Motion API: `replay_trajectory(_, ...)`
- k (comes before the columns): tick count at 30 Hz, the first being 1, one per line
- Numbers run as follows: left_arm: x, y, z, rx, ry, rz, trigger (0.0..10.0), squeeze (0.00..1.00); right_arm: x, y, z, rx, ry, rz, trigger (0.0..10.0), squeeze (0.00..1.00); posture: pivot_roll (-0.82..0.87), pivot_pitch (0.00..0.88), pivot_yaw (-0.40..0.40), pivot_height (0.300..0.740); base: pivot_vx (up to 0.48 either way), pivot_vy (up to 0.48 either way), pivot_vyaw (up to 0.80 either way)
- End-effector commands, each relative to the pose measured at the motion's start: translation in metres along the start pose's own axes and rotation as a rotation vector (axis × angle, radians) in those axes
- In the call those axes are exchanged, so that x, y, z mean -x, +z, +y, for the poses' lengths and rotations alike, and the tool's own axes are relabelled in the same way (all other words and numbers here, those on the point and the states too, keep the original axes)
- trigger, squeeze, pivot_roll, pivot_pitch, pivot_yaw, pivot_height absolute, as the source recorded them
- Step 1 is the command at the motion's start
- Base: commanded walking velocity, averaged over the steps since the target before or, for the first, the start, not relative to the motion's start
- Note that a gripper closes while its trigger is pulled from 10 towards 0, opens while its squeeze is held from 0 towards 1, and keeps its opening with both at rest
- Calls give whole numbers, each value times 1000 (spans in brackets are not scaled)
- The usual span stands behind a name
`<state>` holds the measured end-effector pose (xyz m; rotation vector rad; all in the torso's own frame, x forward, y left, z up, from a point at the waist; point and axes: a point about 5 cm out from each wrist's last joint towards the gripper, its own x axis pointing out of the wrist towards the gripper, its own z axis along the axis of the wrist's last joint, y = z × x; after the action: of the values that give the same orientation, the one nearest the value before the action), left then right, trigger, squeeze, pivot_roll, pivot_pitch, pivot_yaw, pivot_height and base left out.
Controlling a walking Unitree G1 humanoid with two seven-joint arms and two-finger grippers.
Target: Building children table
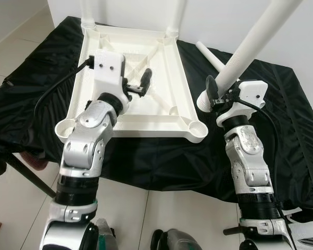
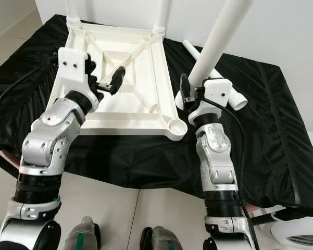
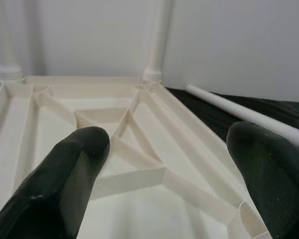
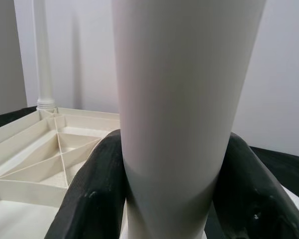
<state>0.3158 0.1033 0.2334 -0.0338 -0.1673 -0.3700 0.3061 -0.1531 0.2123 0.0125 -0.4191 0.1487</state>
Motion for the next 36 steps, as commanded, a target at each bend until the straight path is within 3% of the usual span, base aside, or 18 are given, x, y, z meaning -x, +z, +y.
replay_trajectory(1,6,-6,4,-39,30,5,10000,0,4,1,-1,-10,8,8,10000,0,66,3,-102,740,0,0,0)
replay_trajectory(4,8,-10,6,-56,42,16,10000,0,6,1,-1,-15,8,12,10000,0,66,3,-102,740,0,0,0)
replay_trajectory(7,17,-18,11,-12,60,33,10000,0,9,2,-2,-31,2,29,10000,0,66,1,-104,740,0,0,0)
replay_trajectory(8,24,-26,6,-47,28,50,10000,0,12,0,-4,-44,-15,48,10000,0,74,8,-112,740,0,0,0)
replay_trajectory(10,24,-26,6,-47,28,50,10000,0,12,0,-4,-44,-15,48,10000,0,74,8,-112,740,0,0,0)
replay_trajectory(13,27,-38,-16,-103,-98,79,10000,0,13,-3,-3,-41,-20,64,10000,0,79,13,-114,740,0,0,0)
replay_trajectory(17,27,-43,-22,-128,-124,94,10000,0,13,-3,-2,-50,-17,70,10000,0,81,15,-114,740,0,0,0)
replay_trajectory(20,25,-62,-41,-157,-232,159,10000,0,11,-5,2,-74,7,83,10000,0,80,25,-108,740,0,0,0)
replay_trajectory(25,25,-73,-59,-202,-355,188,10000,0,12,-5,5,-74,6,91,10000,0,67,37,-97,740,0,0,0)
replay_trajectory(36,25,-89,-73,-284,-485,225,10000,0,14,-4,4,-64,-10,89,10000,0,51,41,-76,740,0,0,0)
